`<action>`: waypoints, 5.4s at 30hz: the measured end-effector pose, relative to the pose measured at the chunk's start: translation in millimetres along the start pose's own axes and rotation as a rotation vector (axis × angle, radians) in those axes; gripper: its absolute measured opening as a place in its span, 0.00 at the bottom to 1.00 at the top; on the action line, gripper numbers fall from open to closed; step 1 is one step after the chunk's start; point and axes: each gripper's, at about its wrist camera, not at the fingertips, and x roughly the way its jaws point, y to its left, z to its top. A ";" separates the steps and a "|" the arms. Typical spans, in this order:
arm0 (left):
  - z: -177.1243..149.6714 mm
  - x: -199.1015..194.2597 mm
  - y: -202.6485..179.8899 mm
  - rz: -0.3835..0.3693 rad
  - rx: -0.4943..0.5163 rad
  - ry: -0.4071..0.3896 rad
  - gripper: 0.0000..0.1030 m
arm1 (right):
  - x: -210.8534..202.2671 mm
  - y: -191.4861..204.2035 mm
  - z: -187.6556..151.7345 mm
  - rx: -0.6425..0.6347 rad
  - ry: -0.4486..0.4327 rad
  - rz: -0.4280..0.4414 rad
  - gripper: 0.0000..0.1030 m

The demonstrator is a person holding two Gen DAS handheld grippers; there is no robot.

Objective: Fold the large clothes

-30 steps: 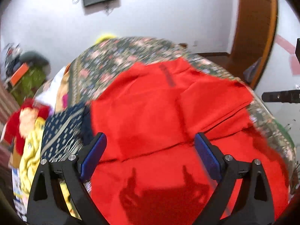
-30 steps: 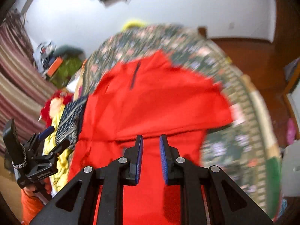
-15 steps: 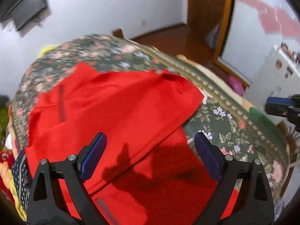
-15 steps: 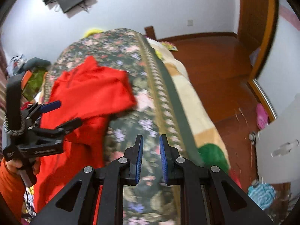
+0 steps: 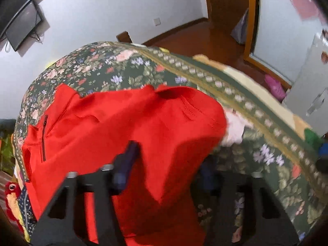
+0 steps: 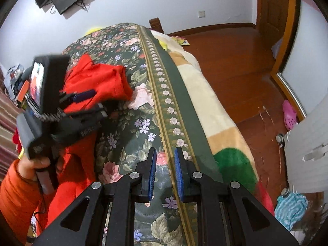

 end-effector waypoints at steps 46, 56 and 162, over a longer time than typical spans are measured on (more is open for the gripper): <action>-300.5 -57.1 331.3 0.191 -0.591 0.132 0.36 | 95.7 162.1 24.3 -0.471 -0.065 -0.392 0.97; -309.8 -86.4 312.4 0.184 -0.501 0.162 0.78 | 88.2 124.6 40.7 -0.233 0.079 -0.148 0.97; -280.5 -168.3 256.3 0.130 -0.408 -0.017 0.64 | -19.4 227.3 -56.6 -0.548 0.057 0.156 0.15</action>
